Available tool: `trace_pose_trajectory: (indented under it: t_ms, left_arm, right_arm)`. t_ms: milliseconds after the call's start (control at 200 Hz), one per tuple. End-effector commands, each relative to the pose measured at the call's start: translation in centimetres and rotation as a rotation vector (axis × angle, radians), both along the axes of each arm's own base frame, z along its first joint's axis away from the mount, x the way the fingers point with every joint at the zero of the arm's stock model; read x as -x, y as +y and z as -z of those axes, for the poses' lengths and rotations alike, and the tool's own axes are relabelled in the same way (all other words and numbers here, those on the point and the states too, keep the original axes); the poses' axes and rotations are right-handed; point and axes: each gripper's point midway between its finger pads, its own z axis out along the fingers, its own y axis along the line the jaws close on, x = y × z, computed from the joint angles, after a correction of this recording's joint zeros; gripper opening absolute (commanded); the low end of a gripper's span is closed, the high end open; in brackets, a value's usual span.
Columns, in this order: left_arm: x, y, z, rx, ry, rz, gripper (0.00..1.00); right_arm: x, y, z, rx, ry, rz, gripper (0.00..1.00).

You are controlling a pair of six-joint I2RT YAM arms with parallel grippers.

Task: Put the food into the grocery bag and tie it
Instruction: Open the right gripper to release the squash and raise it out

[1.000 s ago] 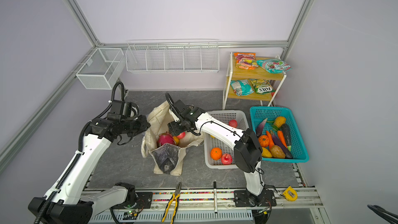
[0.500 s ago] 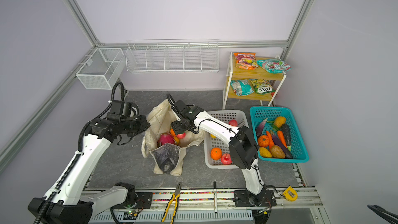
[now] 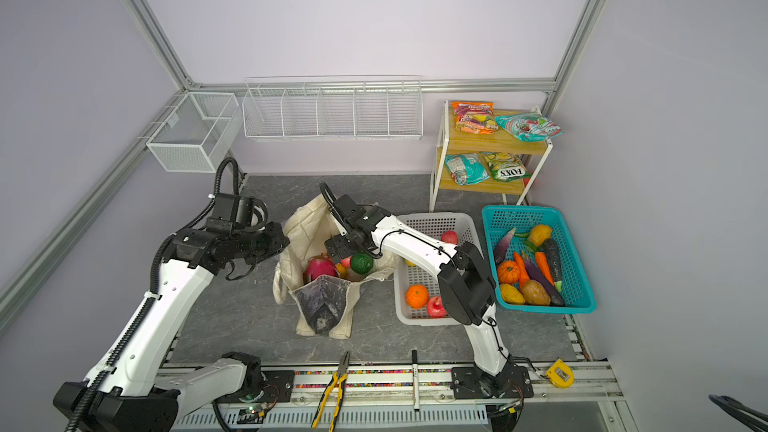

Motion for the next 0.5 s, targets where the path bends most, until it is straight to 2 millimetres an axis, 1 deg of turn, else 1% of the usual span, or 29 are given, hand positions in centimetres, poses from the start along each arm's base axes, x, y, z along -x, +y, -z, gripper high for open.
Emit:
trace_pose_trajectory:
  t_ms: [0,50,65,80,165,305,310,415,465,495]
  left_arm:
    - [0.8,0.3,-0.7,-0.01,-0.003,0.002,0.0]
    - [0.8,0.3,-0.7,-0.01,-0.002,0.002,0.0]
    - [0.8,0.3,-0.7,-0.01,-0.003,0.002,0.0]
    - [0.8,0.3,-0.7,-0.009,-0.003,0.001,0.0]
    - [0.7,0.3,-0.7,-0.011,-0.004,-0.001,0.0]
    - [0.8,0.4,-0.7,-0.01,-0.002,-0.005,0.0]
    - [0.8,0.4,-0.7,-0.01,-0.002,-0.005,0.0]
    - [0.8,0.4,-0.6,-0.01,-0.001,-0.008,0.0]
    - [0.7,0.4,-0.5,-0.007,-0.002,-0.011,0.0]
    - [0.6,0.3,-0.5,-0.006,-0.003,-0.013,0.0]
  right_arm:
    - [-0.1,0.1,-2.4,-0.034,-0.038,-0.007,0.98]
    - [-0.1,0.0,-3.2,-0.04,-0.053,-0.003,0.95]
    - [-0.2,-0.1,-3.5,-0.042,-0.058,-0.001,0.89]
    - [-0.2,-0.1,-3.7,-0.044,-0.062,0.0,0.88]
    - [-0.3,-0.3,-5.7,-0.06,-0.094,0.001,0.88]
    - [-0.7,-1.1,-10.6,-0.113,-0.167,0.012,0.88]
    - [-0.8,-1.2,-11.0,-0.119,-0.173,0.014,0.88]
    - [-1.4,-2.7,-14.8,-0.163,-0.228,0.053,0.88]
    - [-1.8,-3.8,-16.5,-0.185,-0.253,0.083,0.88]
    - [-2.1,-4.9,-17.6,-0.198,-0.272,0.112,0.88]
